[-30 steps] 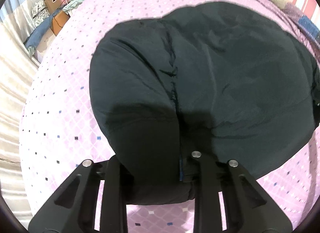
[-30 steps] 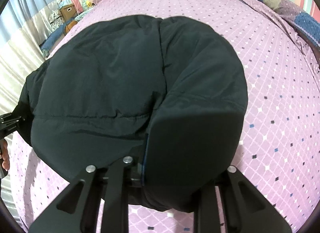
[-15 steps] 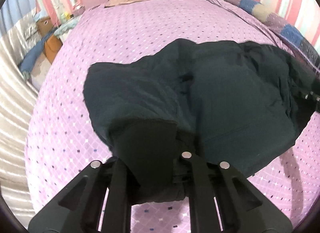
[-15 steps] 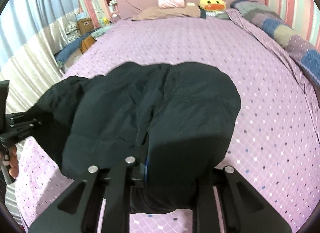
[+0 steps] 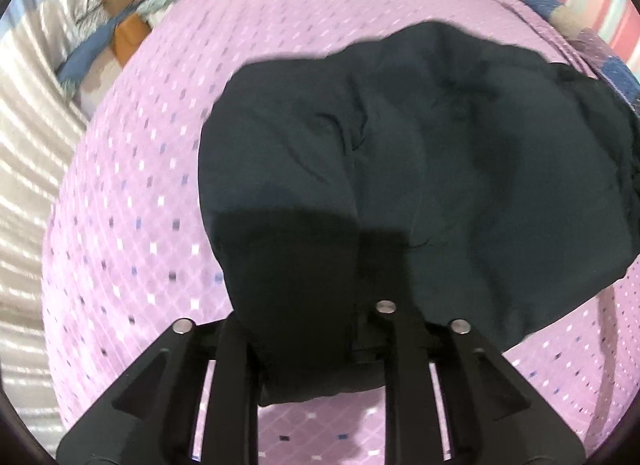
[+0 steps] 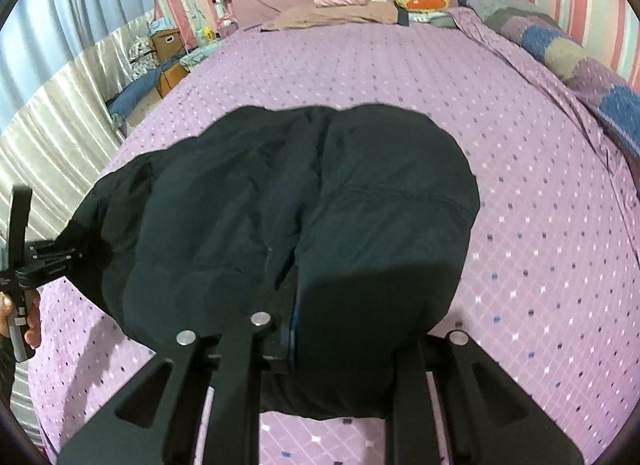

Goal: Fold large clothes

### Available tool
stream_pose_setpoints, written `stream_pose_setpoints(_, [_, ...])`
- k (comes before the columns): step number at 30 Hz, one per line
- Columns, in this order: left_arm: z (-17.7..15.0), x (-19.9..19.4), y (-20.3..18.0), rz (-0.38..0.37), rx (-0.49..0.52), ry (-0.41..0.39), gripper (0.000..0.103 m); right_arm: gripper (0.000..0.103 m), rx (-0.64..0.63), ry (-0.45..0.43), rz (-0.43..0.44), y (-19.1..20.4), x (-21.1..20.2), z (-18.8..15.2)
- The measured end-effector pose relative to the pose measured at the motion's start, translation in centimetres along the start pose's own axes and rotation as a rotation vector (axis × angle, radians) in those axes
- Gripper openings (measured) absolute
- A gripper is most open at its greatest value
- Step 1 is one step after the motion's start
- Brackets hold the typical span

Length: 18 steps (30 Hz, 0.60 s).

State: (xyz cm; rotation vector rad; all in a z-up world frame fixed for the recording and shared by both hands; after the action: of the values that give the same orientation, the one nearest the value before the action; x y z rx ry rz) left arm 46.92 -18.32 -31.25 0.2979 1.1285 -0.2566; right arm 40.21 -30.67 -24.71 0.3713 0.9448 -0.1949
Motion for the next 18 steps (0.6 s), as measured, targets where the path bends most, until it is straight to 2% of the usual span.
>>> stream_pose_setpoints(3, [-2.1, 0.8, 0.6, -0.017, -0.028, -0.01, 0.04, 0.018, 0.023, 0.012, 0.002, -0.8, 0.5, -0.8])
stream_pose_setpoints(5, [-3.2, 1.3, 1.1, -0.011, -0.037, -0.013, 0.058, 0.018, 0.025, 0.016, -0.004, -1.2, 0.7, -1.2])
stream_pose_setpoints(6, [-3.6, 1.4, 1.5, 0.006, -0.047, -0.015, 0.075, 0.018, 0.032, 0.018, -0.005, -1.5, 0.9, -1.3])
stream_pose_setpoints(7, [-3.9, 1.6, 1.9, 0.012, -0.059, -0.02, 0.086, 0.018, 0.037, 0.02, -0.006, -1.6, 1.1, -1.1])
stream_pose_setpoints(9, [-4.7, 2.1, 2.4, -0.051, -0.104, -0.03, 0.092, 0.018, 0.047, 0.02, -0.003, -1.9, 1.4, -1.2])
stream_pose_setpoints(14, [-6.0, 4.4, 2.1, -0.287, -0.186, -0.008, 0.096, 0.018, 0.057, 0.028, -0.01, -2.6, 2.0, -1.7])
stream_pose_setpoints(16, [-5.5, 4.4, 1.4, -0.336, -0.182, -0.024, 0.083, 0.018, 0.069, 0.029, -0.004, -2.9, 2.2, -1.8])
stream_pose_setpoints(17, [-5.2, 4.3, 1.0, -0.335, -0.172, -0.029, 0.081, 0.018, 0.075, 0.03, -0.002, -3.0, 2.3, -1.8])
stream_pose_setpoints(18, [-4.7, 4.0, 0.5, -0.314, -0.152, -0.039, 0.073, 0.018, 0.082, 0.033, 0.001, -3.1, 2.5, -1.8])
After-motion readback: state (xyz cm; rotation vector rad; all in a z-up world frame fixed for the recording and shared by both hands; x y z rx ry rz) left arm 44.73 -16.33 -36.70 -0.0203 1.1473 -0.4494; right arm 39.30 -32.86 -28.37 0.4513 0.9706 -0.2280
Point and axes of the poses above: each gripper's, at about its wrist camera, not at the fingertips, and x roughly the way its jaws point, y to its left, z to its top, the point moved 10 cm from there along x, roughly the way its jaws point, and after that the axes turned 12 degrees about x, right-handed, at the moved point
